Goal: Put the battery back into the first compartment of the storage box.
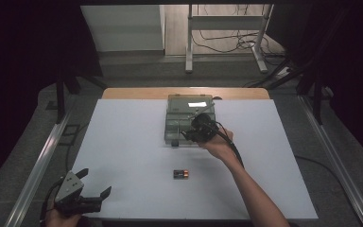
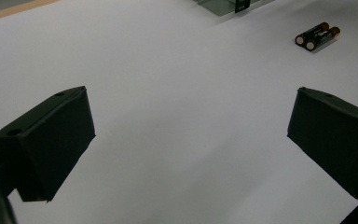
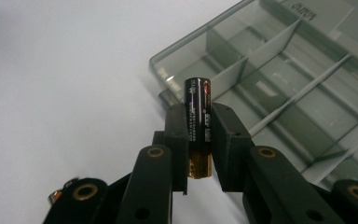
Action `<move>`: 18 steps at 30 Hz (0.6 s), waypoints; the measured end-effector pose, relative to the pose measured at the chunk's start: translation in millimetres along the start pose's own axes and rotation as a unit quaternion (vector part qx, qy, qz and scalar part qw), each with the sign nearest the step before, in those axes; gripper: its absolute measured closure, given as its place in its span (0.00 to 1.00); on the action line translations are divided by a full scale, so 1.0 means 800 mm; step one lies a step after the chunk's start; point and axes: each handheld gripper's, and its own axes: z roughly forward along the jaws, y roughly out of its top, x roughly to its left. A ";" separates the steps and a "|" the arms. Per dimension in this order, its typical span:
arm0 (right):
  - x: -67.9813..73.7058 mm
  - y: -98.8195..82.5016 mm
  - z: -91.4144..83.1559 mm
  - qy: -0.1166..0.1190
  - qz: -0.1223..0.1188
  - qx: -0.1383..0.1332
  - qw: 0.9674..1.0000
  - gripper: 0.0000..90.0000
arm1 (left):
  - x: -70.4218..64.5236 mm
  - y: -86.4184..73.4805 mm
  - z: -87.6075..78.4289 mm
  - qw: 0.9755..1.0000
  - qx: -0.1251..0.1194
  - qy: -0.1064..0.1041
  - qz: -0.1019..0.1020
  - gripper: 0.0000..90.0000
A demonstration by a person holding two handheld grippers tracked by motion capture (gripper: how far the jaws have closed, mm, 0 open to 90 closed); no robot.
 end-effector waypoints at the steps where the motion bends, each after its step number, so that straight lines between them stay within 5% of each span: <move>1: -0.001 0.002 0.001 0.000 0.003 0.000 1.000 0.85 | 0.000 0.000 0.000 1.000 0.000 0.000 0.000 0.01; 18: -0.028 0.031 0.020 -0.012 0.023 -0.009 1.000 0.85 | 0.000 0.000 0.000 1.000 -0.001 -0.001 0.001 0.01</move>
